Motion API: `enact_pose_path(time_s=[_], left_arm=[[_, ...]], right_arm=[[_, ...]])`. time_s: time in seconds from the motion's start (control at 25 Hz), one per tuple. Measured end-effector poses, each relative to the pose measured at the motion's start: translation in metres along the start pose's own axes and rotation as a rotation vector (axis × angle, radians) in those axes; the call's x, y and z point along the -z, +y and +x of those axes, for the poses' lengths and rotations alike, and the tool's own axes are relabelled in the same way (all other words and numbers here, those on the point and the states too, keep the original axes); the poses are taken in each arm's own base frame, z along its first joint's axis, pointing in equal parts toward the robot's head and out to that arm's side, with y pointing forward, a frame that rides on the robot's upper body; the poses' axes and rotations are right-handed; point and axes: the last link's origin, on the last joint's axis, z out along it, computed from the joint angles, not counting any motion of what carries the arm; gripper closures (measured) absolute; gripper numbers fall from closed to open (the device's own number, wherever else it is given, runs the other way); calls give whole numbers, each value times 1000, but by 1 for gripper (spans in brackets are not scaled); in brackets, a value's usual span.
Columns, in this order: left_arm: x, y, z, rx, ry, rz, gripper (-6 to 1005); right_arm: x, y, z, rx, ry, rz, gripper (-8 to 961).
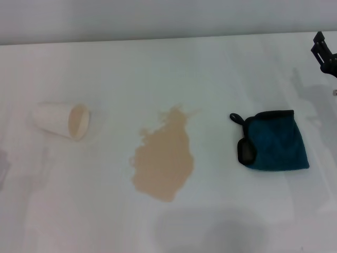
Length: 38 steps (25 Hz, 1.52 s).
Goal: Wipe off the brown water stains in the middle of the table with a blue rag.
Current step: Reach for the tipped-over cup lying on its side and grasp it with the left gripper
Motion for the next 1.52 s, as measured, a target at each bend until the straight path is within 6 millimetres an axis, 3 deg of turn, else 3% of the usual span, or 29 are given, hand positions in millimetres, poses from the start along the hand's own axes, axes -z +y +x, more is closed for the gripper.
enact_pose_path(time_s=[0.32, 0.56, 1.04, 1.52], left_arm=[[-7, 3, 2, -5, 2, -21, 118], [-27, 11, 16, -70, -5, -153, 119], [-64, 17, 69, -340, -68, -426, 125], [-123, 21, 145, -779, -425, -687, 136]], right_arm=[[-1, 0, 0, -1, 3, 1, 135], [-1, -1, 0, -2, 1, 7, 134], [-2, -3, 1, -2, 14, 14, 135], [-1, -2, 3, -7, 23, 15, 135]])
